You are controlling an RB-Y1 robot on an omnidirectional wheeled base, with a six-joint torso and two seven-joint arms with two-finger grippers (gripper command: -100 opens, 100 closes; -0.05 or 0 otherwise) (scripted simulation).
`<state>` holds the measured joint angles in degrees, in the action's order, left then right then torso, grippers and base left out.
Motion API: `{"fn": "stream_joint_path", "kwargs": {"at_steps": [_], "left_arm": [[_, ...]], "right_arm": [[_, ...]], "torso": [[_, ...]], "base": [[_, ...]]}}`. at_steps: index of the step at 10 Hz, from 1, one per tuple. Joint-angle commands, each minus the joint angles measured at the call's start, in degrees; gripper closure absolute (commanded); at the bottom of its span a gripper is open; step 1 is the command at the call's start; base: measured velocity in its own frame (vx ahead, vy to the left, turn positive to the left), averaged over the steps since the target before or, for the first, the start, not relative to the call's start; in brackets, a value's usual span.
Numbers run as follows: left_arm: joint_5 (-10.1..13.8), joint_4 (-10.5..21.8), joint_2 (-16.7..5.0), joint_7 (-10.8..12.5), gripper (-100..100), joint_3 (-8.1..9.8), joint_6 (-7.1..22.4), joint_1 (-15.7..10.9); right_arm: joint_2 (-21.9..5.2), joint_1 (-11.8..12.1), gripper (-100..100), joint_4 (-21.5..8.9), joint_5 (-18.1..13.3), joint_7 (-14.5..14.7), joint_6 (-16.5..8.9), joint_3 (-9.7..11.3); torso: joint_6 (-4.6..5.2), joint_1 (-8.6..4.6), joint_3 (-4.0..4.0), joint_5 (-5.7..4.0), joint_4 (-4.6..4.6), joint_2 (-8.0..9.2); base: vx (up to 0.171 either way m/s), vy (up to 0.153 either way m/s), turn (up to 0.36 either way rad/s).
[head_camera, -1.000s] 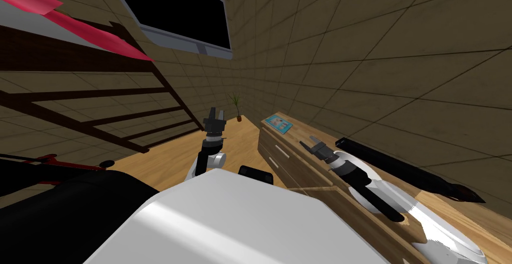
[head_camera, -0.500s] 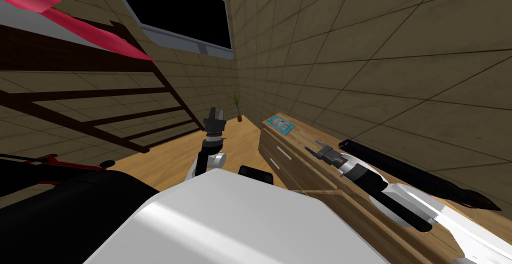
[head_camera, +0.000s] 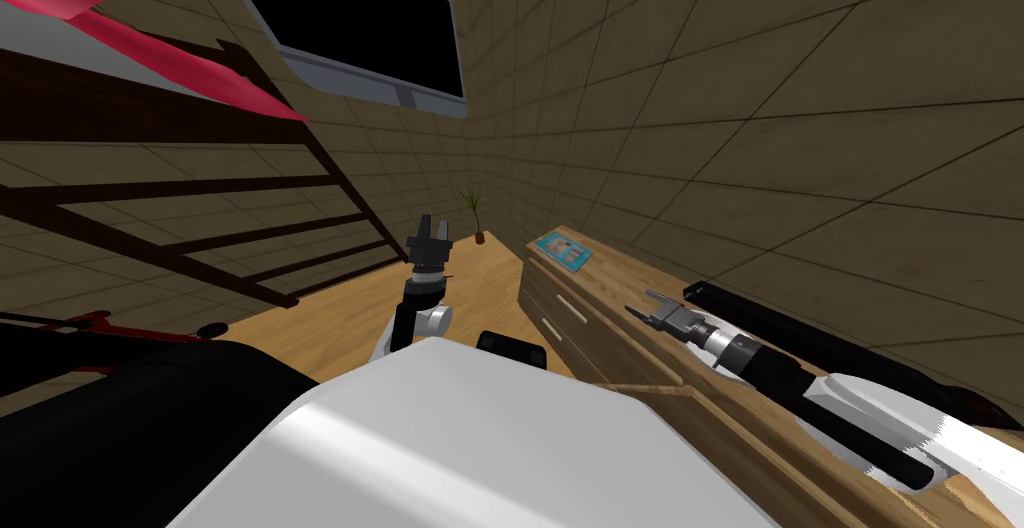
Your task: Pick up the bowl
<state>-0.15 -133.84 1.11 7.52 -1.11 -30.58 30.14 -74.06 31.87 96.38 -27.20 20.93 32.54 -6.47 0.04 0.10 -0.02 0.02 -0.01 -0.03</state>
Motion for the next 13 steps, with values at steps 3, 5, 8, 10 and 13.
{"fn": "stream_joint_path", "kwargs": {"at_steps": [3, 5, 8, 10, 13], "left_arm": [[0.0, 0.0, 0.0, 0.0, 0, 0.00, 0.0, 0.0], [0.0, 0.0, 0.0, 0.0, 0, 0.00, 0.0, 0.0], [0.0, 0.0, 0.0, 0.0, 0, 0.00, 0.0, 0.0], [0.0, 0.0, 0.0, 0.0, 0, 0.00, 0.0, 0.0], [0.0, 0.0, 0.0, 0.0, 0, 0.00, 0.0, 0.0]], "right_arm": [[-5.6, 3.2, -100, -2.8, -1.1, 0.3, 0.0, -1.0], [-8.5, 5.0, -100, -4.8, -1.8, 0.4, 0.1, -1.2], [-13.3, 8.7, -100, -8.6, -3.1, 0.6, 0.1, -1.7], [-16.1, 10.6, -100, -10.4, -3.7, 0.6, 0.0, -1.9], [-20.3, 14.3, -100, -13.5, -4.8, 0.6, 0.0, -2.1]], "torso": [[0.01, 0.01, 0.01, 0.00, 0.00, 0.02], [0.01, 0.00, 0.02, 0.00, 0.01, 0.03], [-0.01, -0.03, 0.02, -0.02, 0.01, 0.04], [0.00, -0.02, 0.01, -0.02, 0.00, 0.02], [0.00, -0.03, 0.02, -0.02, 0.01, 0.03]], "base": [[0.018, 0.026, -0.013], [0.016, 0.022, -0.017], [0.014, 0.020, -0.026], [0.018, 0.024, -0.038], [0.015, 0.016, -0.037]]}}
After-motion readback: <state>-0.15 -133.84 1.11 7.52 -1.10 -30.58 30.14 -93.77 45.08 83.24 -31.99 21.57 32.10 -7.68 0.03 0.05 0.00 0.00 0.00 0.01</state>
